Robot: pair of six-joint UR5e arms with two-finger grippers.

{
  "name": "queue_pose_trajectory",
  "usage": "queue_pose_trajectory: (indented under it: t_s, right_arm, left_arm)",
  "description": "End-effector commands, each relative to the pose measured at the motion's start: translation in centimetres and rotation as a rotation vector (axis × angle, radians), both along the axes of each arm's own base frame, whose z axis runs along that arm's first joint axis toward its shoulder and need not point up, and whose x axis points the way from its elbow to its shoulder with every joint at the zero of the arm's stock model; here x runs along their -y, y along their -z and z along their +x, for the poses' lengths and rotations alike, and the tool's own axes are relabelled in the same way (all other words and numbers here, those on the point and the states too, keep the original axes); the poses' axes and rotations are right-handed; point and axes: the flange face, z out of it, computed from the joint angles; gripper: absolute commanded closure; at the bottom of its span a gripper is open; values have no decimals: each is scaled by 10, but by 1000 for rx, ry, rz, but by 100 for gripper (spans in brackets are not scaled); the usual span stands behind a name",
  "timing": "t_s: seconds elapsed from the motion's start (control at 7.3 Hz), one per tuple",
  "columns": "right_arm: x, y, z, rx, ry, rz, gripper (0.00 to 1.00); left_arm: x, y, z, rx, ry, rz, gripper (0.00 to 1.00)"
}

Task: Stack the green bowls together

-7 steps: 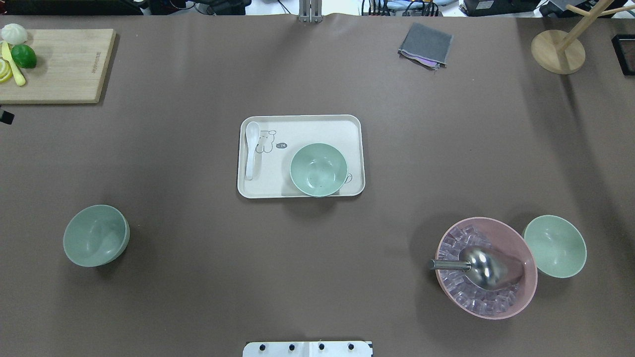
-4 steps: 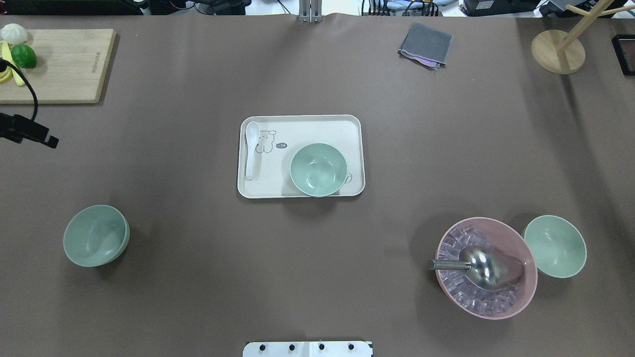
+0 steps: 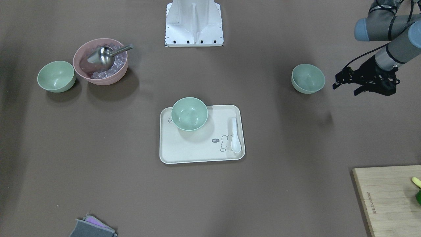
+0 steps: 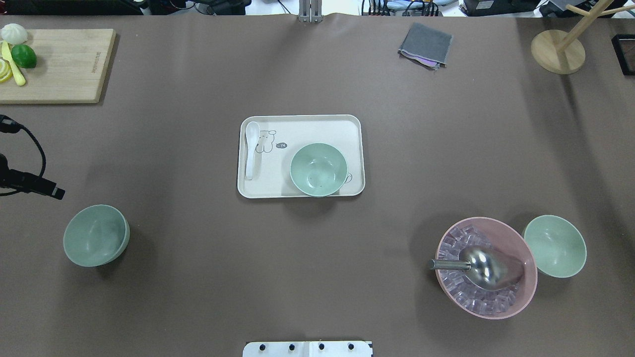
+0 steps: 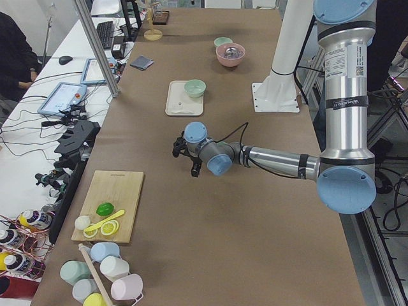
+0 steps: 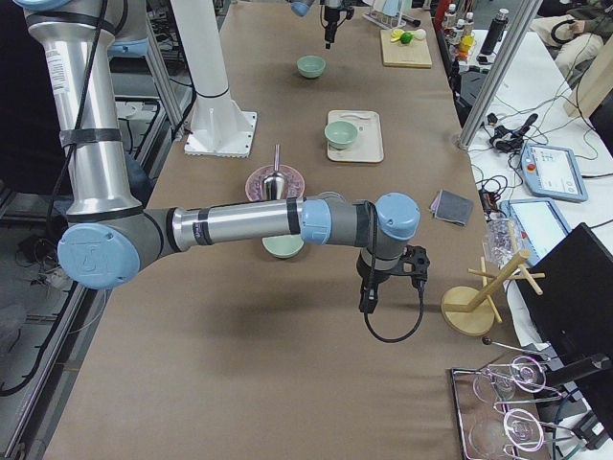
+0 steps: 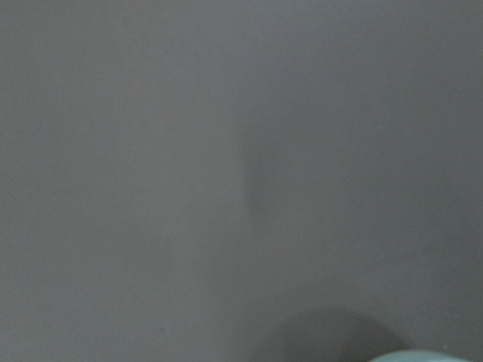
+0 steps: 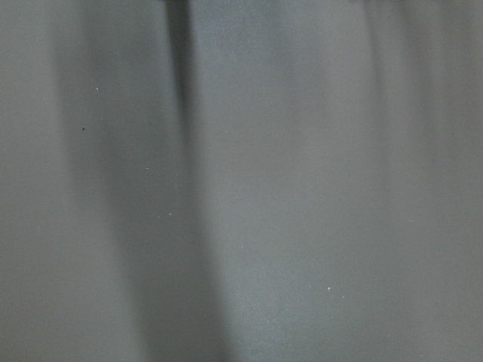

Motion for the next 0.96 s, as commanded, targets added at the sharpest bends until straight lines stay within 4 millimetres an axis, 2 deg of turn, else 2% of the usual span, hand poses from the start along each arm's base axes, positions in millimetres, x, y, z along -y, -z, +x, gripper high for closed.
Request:
queue_pose_trajectory:
  t_s: [0.0,0.27,0.41,0.55,0.68,0.82]
  right_arm:
    - [7,8,-1,1,1,11,0]
    - [9,7,-6,-3,-27,-28,0]
    - [10,8,-6,-4,-52,-47,0]
    - [9,8,-6,-7,-52,-45,0]
    - [9,8,-6,-5,-46,-40,0]
    - [9,11,-6,-3,-42,-29,0]
  left_arm:
    - [-24,-1,27,-22,-5,-34,2]
    - [-29,4,41,-34,-7,-49,2]
    - [-33,4,47,-33,-21,-52,7]
    - [-35,5,54,-34,-35,-52,42]
    - [-37,7,59,-37,-47,-51,70]
    - [-36,10,62,-42,-50,-45,89]
